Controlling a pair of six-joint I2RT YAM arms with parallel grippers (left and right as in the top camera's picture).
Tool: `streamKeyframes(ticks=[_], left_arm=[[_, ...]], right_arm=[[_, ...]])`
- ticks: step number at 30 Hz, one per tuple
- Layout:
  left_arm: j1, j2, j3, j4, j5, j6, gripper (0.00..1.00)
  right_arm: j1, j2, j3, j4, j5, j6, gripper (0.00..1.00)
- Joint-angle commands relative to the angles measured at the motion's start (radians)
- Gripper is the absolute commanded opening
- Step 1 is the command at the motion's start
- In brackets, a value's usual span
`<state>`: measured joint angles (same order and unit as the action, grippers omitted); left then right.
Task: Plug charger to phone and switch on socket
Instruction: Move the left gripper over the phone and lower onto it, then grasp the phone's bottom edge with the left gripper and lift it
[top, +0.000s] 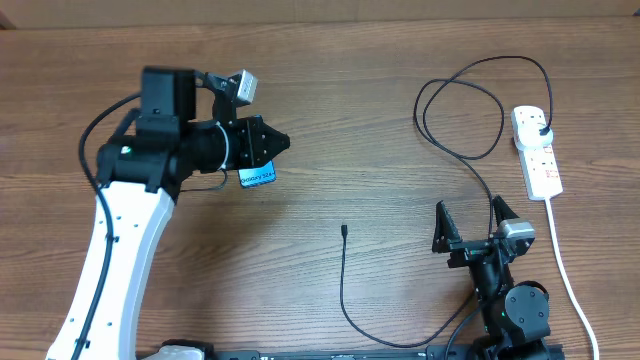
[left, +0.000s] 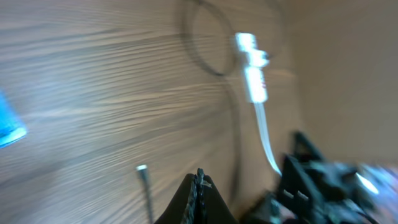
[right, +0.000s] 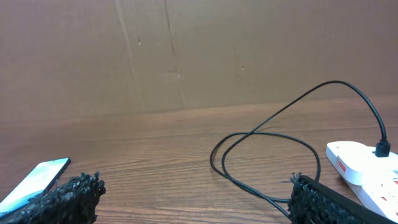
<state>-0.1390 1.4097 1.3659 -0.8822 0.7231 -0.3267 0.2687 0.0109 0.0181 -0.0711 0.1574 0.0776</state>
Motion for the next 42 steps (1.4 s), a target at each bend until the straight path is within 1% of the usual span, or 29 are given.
streamKeyframes(ticks=[1,3,5,7,9,10,14,18,22,28,29,30,31,33,34,35,36,41,42], left_arm=[[-0.039,0.049,0.017,-0.013,-0.293,-0.121,0.04],[-0.049,0.080,0.018,-0.009,-0.354,-0.135,0.04],[-0.059,0.121,0.025,0.002,-0.408,-0.123,0.04],[-0.064,0.167,0.063,-0.011,-0.416,-0.098,0.04],[-0.068,0.228,0.153,-0.056,-0.426,-0.072,0.04],[-0.069,0.265,0.221,-0.096,-0.457,-0.062,0.04],[-0.076,0.413,0.478,-0.268,-0.648,-0.062,0.04],[-0.076,0.576,0.668,-0.403,-0.671,-0.061,0.04],[-0.076,0.702,0.689,-0.437,-0.671,-0.058,0.04],[-0.076,0.839,0.689,-0.470,-0.672,-0.058,0.04],[-0.076,0.859,0.689,-0.470,-0.672,-0.058,0.06],[-0.076,0.875,0.689,-0.471,-0.672,-0.057,0.15],[-0.076,0.894,0.689,-0.472,-0.672,-0.052,0.32],[-0.076,0.916,0.689,-0.471,-0.671,-0.050,0.72],[-0.076,0.923,0.689,-0.469,-0.671,-0.050,0.87],[-0.075,0.926,0.689,-0.466,-0.672,-0.050,0.96],[-0.073,0.927,0.689,-0.458,-0.675,-0.046,1.00],[-0.067,0.928,0.686,-0.419,-0.691,-0.043,1.00],[-0.066,0.928,0.679,-0.410,-0.690,-0.044,0.98]], right_arm=[[-0.003,-0.008,-0.010,0.006,0.007,-0.004,1.00],[-0.003,-0.008,-0.010,0.006,0.007,-0.004,1.00],[-0.003,-0.008,-0.010,0.006,0.006,-0.004,1.00],[-0.003,-0.008,-0.010,0.006,0.007,-0.004,1.00],[-0.003,-0.008,-0.010,0.006,0.007,-0.003,1.00],[-0.003,-0.008,-0.010,0.006,0.007,-0.004,1.00],[-0.003,-0.008,-0.010,0.006,0.007,-0.003,1.00],[-0.003,-0.008,-0.010,0.006,0.007,-0.004,1.00],[-0.003,-0.008,-0.010,0.006,0.007,-0.004,1.00],[-0.003,-0.008,-0.010,0.006,0.007,-0.003,1.00],[-0.003,-0.008,-0.010,0.006,0.007,-0.003,1.00],[-0.003,-0.008,-0.010,0.006,0.007,-0.004,1.00],[-0.003,-0.008,-0.010,0.006,0.007,-0.004,1.00],[-0.003,-0.008,-0.010,0.006,0.007,-0.004,1.00],[-0.003,-0.008,-0.010,0.006,0.007,-0.004,1.00],[-0.003,-0.008,-0.010,0.006,0.007,-0.004,1.00],[-0.003,-0.008,-0.010,0.006,0.007,-0.003,1.00],[-0.003,-0.008,-0.010,0.006,0.007,-0.004,1.00],[-0.003,-0.008,-0.010,0.006,0.006,-0.004,1.00]])
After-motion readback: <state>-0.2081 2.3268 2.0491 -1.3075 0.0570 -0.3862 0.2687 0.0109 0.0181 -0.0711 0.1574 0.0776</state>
